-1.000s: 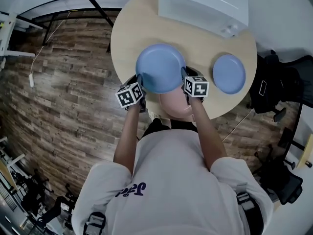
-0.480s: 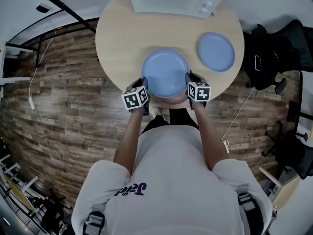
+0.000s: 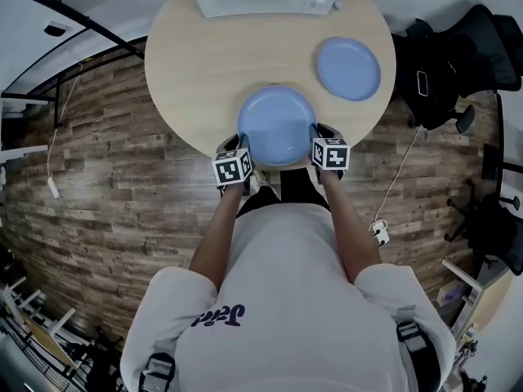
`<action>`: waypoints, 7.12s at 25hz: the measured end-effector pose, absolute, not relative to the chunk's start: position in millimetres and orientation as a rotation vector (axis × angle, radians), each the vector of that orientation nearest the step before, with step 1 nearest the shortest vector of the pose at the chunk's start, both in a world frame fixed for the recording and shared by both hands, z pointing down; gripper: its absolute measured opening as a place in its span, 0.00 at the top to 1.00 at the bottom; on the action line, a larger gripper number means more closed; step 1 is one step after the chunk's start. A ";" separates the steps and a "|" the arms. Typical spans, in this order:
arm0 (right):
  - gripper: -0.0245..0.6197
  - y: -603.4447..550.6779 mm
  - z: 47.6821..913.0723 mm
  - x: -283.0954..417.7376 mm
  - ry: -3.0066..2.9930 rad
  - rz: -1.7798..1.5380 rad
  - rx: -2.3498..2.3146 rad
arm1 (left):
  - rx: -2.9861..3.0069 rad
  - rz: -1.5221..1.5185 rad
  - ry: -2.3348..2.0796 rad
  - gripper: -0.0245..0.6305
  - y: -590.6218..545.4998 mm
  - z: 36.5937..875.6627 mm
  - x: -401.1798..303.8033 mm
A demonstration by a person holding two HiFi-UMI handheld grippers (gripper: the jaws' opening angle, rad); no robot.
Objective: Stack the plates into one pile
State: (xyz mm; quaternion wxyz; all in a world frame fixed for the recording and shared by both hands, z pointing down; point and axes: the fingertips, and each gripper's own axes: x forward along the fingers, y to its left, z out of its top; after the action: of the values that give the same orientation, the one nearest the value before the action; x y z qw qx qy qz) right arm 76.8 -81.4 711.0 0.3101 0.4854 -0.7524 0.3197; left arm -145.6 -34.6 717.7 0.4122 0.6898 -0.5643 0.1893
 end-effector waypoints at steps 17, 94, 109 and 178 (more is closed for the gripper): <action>0.86 -69.3 732.2 87.0 -1.932 0.769 1.274 | 1.846 0.603 -1.427 0.84 -32.5 740.8 -136.9; 0.82 -282.5 741.1 320.1 -2.032 0.968 1.363 | 1.713 0.637 -1.312 0.89 -291.7 739.4 85.7; 0.85 -267.9 708.7 309.0 -2.051 0.943 1.365 | 1.719 0.586 -1.349 0.91 -259.4 703.2 73.5; 0.72 -166.9 583.4 -9.1 -2.439 0.409 0.745 | 1.725 0.269 -1.721 0.74 -67.3 607.5 -129.2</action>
State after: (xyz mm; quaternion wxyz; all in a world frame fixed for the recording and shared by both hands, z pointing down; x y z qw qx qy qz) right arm -9.1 -166.9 583.4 0.2756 0.2773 -0.9077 0.1524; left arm -129.2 -67.3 607.5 0.3382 0.6623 -0.6605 0.1034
